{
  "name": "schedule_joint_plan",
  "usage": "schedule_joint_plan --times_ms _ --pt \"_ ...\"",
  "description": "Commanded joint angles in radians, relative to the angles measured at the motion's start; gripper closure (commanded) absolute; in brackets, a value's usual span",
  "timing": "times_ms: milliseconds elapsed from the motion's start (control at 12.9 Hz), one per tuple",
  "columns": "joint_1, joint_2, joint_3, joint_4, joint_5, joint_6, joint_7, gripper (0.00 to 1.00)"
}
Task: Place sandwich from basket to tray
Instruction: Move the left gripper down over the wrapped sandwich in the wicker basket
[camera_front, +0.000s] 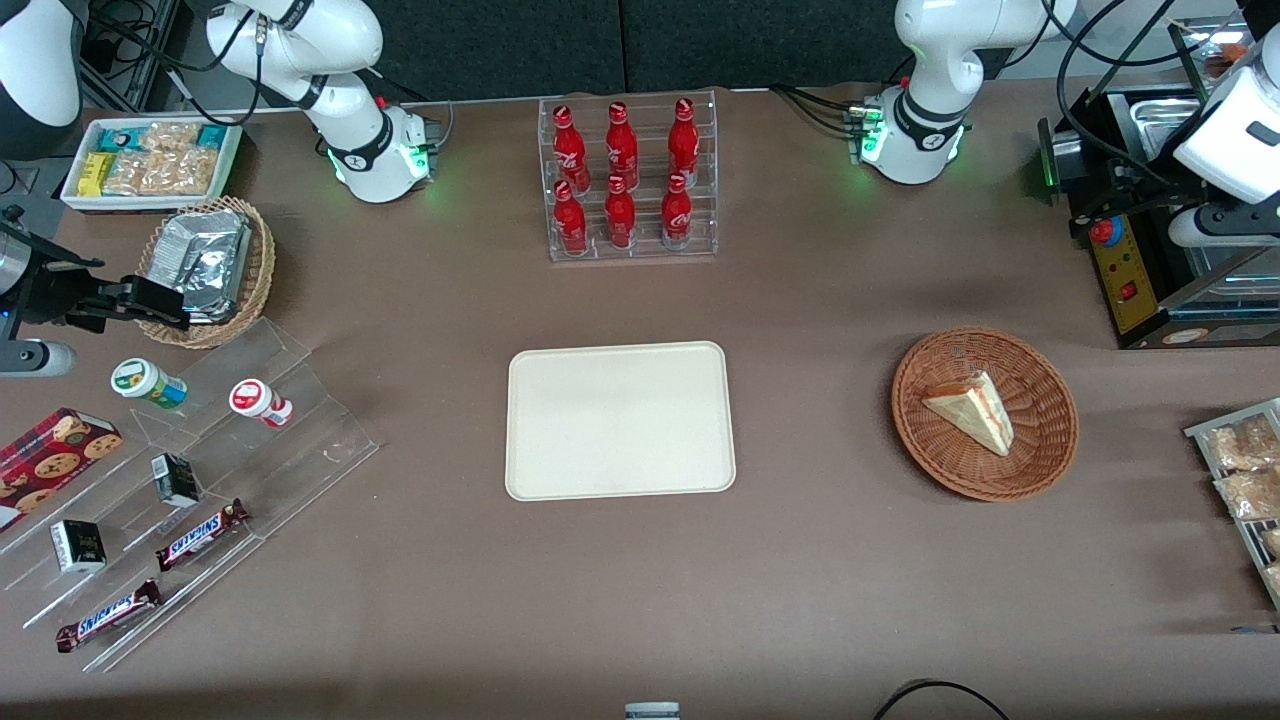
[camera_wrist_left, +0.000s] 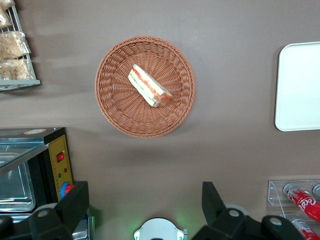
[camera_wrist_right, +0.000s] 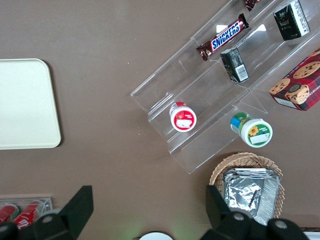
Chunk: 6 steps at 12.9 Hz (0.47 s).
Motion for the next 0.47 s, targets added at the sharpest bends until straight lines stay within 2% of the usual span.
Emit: schedule_joint_plan --times_ms 0,233,389 --pt "0.011 0.001 -0.006 0.011 -0.010 -0.009 0.014 0.00" --pt "0.011 0.045 -0.004 0.005 -0.012 -0.009 -0.049 0.00" --pt "0.003 0.150 -0.008 -0.024 -0.009 -0.003 -0.371 0.00"
